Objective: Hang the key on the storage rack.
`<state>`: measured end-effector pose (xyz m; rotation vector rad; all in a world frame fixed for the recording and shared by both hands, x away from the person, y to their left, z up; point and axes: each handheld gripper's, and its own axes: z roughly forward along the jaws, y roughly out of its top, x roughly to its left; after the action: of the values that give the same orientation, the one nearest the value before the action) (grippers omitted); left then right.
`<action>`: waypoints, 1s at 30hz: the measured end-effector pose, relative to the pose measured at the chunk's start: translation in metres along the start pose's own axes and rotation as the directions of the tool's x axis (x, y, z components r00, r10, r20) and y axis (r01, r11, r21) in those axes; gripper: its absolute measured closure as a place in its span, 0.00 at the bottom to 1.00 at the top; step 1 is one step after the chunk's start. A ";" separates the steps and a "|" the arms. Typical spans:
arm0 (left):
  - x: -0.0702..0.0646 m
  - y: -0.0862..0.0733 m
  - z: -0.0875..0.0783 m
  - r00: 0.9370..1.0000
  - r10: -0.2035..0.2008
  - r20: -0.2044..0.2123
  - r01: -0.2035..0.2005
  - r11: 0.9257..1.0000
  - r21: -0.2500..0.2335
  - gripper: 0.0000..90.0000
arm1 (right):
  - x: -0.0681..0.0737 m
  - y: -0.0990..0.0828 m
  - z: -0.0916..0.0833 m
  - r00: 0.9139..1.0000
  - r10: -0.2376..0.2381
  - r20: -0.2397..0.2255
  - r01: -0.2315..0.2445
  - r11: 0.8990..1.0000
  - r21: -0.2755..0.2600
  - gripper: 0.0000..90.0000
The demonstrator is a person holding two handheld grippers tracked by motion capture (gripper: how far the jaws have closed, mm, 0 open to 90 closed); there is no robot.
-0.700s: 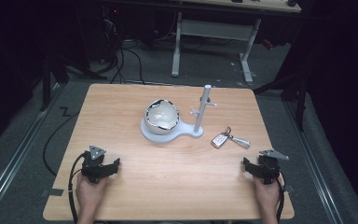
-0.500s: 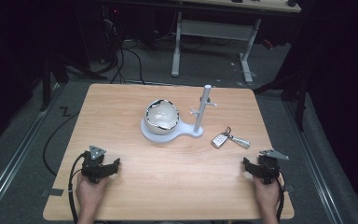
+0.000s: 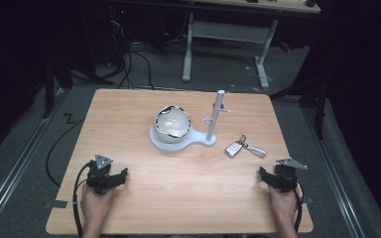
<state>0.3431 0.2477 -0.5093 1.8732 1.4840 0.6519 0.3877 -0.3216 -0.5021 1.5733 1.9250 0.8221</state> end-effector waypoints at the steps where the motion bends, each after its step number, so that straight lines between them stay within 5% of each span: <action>1: 0.000 0.000 0.000 1.000 0.000 0.000 0.000 1.000 0.000 0.28 | 0.000 0.000 0.000 1.000 0.000 0.000 0.000 1.000 -0.001 0.40; 10: 0.000 0.000 0.000 1.000 0.000 0.002 0.000 1.000 0.000 0.28 | 0.009 0.002 -0.007 0.999 -0.009 -0.053 0.008 0.999 -0.036 0.53; 18: 0.000 0.000 0.000 1.000 0.000 0.003 0.000 1.000 0.000 0.27 | 0.022 0.011 -0.010 0.994 -0.012 -0.108 0.003 0.996 -0.085 0.53; 30: 0.000 0.000 0.000 1.000 0.003 0.001 -0.003 1.000 0.001 0.27 | 0.044 0.035 0.000 0.980 -0.053 -0.193 0.040 0.996 -0.075 0.53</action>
<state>0.3432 0.2476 -0.5093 1.8769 1.4815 0.6515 0.4024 -0.2731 -0.4774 1.4466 2.0357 1.0461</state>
